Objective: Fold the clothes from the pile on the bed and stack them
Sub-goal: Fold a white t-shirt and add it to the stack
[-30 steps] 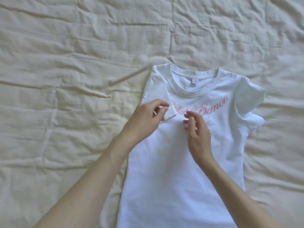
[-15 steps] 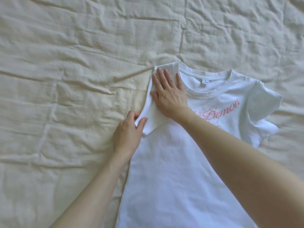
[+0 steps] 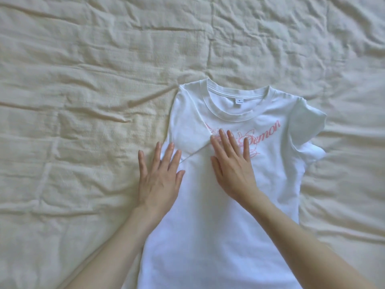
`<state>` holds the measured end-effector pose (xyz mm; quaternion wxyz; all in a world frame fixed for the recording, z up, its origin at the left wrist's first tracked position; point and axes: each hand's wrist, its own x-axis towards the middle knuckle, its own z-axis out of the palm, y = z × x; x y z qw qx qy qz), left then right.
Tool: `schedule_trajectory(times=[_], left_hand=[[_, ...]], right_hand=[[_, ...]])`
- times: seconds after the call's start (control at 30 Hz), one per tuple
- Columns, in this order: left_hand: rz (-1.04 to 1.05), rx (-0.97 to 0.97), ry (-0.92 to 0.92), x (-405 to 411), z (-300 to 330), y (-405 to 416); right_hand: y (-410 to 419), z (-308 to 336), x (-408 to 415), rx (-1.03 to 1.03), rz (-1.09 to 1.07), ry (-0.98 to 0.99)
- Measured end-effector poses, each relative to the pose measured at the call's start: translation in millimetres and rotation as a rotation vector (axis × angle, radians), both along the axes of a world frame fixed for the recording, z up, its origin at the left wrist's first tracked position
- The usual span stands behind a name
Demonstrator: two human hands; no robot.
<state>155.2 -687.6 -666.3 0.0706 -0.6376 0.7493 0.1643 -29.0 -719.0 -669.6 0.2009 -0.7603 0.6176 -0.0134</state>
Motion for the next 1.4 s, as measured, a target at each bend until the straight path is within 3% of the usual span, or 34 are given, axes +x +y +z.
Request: schedule_trajectory(times=[0.1, 0.2, 0.33, 0.4, 0.5, 0.63, 0.83, 0.93, 1.07, 1.2, 1.27, 1.4], left_hand=[[-0.013, -0.042, 0.023, -18, 3, -8], [-0.133, -0.02, 0.064, -47, 5, -15], [-0.251, 0.068, -0.019, -88, -9, -28], [-0.255, 0.092, -0.034, -104, -16, -34], [-0.234, 0.171, -0.06, -112, -24, -36], [-0.231, 0.222, -0.1, -112, -26, -37], [-0.232, 0.299, -0.117, -116, -25, -46], [-0.242, 0.325, -0.1, -116, -23, -49], [-0.16, 0.358, 0.059, -113, -14, -64], [0.48, 0.36, 0.646, -113, 8, -89], [0.62, 0.273, 0.68, -120, 17, -101], [0.483, 0.249, 0.702, -151, 27, -117]], right_hand=[[22, 13, -40, -0.202, -0.22, -0.073], [35, 23, -82, -0.294, -0.595, -0.106], [26, 28, -132, -0.088, -1.231, -0.306], [13, 32, -146, 0.12, -1.465, -0.569], [-6, 37, -159, 0.308, -1.563, -0.903], [-18, 41, -165, 0.483, -1.545, -1.053], [0, 30, -158, -0.002, -1.894, -1.183], [0, 28, -144, -0.201, -1.727, -0.885], [7, 39, -119, -0.426, -0.951, -0.65], [39, 24, -116, -0.312, -0.132, -0.262], [53, 21, -121, -0.158, 0.032, -0.14], [68, 21, -129, -0.159, -0.045, -0.103]])
